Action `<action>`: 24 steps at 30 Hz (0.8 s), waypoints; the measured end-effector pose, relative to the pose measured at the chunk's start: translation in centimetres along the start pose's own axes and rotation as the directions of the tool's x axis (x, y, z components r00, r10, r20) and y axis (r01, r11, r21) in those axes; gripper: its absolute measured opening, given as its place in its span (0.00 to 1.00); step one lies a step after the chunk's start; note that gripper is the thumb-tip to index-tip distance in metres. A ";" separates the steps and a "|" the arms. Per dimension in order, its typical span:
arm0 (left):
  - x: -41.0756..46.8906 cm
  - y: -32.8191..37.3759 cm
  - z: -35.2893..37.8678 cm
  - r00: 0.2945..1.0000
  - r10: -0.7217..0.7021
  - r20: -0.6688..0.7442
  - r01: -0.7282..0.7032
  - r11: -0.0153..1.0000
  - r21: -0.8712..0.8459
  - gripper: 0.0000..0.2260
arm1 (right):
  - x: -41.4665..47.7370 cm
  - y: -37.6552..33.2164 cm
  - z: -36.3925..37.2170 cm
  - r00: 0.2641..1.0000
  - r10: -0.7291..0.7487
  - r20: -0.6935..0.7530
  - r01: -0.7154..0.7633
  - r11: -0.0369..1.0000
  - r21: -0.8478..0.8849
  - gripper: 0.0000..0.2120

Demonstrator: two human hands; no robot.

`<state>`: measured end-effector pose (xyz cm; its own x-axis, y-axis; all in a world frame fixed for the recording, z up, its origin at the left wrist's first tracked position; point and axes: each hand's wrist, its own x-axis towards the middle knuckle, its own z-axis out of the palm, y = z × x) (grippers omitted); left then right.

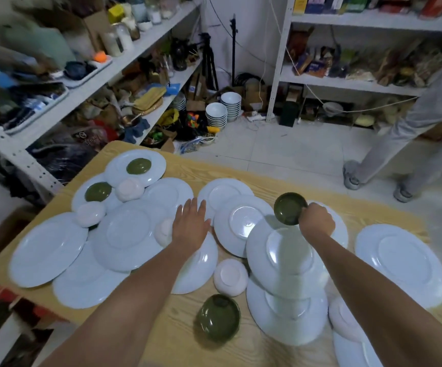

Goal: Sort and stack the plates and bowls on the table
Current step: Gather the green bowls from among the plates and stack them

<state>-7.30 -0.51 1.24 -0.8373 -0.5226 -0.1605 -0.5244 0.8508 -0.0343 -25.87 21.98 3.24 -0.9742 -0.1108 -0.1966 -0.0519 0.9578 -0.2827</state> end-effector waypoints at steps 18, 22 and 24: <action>-2.3 -22.4 -0.1 0.995 -0.099 -0.015 0.099 0.995 0.001 0.25 | -12.5 -13.1 6.5 1.000 -0.016 0.013 0.017 1.000 -0.017 0.10; -2.4 -25.9 0.6 0.985 -0.172 0.021 0.172 0.985 -0.026 0.26 | -13.0 -15.3 7.6 0.999 -0.017 0.030 0.016 1.000 0.022 0.12; -1.9 -27.5 1.0 0.984 -0.172 0.043 0.173 0.985 -0.008 0.26 | -13.5 -16.6 8.4 0.999 -0.003 0.041 0.001 0.999 0.044 0.13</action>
<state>8.86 -22.85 1.50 -0.7271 -0.6583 -0.1949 -0.6622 0.7474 -0.0539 -10.03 5.36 2.66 -0.9643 -0.1245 -0.2337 -0.0434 0.9449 -0.3244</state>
